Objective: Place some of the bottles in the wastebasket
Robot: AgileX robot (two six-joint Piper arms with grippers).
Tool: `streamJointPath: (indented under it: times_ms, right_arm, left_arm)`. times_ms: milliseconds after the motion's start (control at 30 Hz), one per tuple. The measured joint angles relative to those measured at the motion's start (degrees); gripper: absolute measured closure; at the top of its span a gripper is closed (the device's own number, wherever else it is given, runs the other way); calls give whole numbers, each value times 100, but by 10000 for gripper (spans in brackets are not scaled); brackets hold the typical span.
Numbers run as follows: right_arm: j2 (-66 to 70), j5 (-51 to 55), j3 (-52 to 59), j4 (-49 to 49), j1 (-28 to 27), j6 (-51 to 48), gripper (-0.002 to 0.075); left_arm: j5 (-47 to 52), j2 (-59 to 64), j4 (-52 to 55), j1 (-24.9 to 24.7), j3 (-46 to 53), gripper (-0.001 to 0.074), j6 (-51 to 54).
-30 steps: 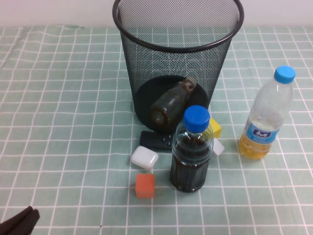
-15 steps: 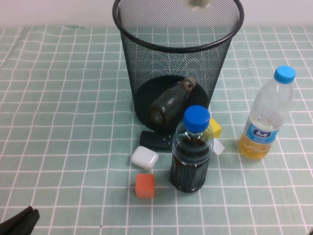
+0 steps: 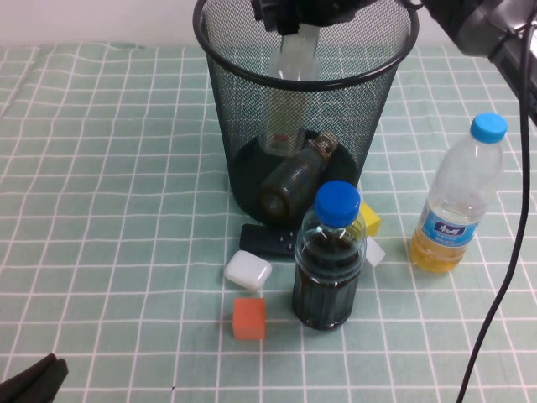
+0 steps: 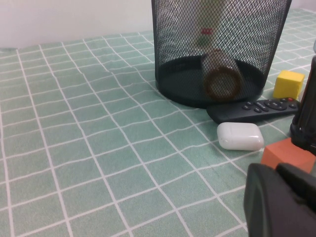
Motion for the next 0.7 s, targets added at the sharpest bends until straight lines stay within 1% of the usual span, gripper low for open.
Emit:
streamJointPath:
  times_ms: [33, 67, 100, 133, 200, 267, 333, 500, 700]
  right_arm:
    - [-52, 133, 0, -13, 0, 0, 197]
    - [-125, 286, 0, -13, 0, 0, 216]
    - [-179, 412, 0, -43, 0, 0, 245]
    - [-286, 574, 0, -92, 0, -23, 295]
    - [-527, 814, 0, -251, 0, -143, 420]
    - [-816, 1040, 0, -357, 0, -155, 592]
    - [-1089, 1247, 0, -433, 0, -155, 735]
    - [-1856, 1996, 0, -1024, 12, 119, 726]
    - [-2859, 1996, 189, -1348, 12, 243, 726]
  left_arm:
    - [0, 0, 0, 0, 0, 739, 0]
    - [0, 0, 0, 0, 0, 739, 0]
    - [9, 0, 0, 0, 0, 739, 0]
    - [9, 0, 0, 0, 0, 739, 0]
    - [9, 0, 0, 0, 0, 739, 0]
    - [9, 0, 0, 0, 0, 739, 0]
    - [9, 0, 0, 0, 0, 739, 0]
    - [9, 0, 0, 0, 0, 739, 0]
    - [9, 0, 0, 0, 0, 739, 0]
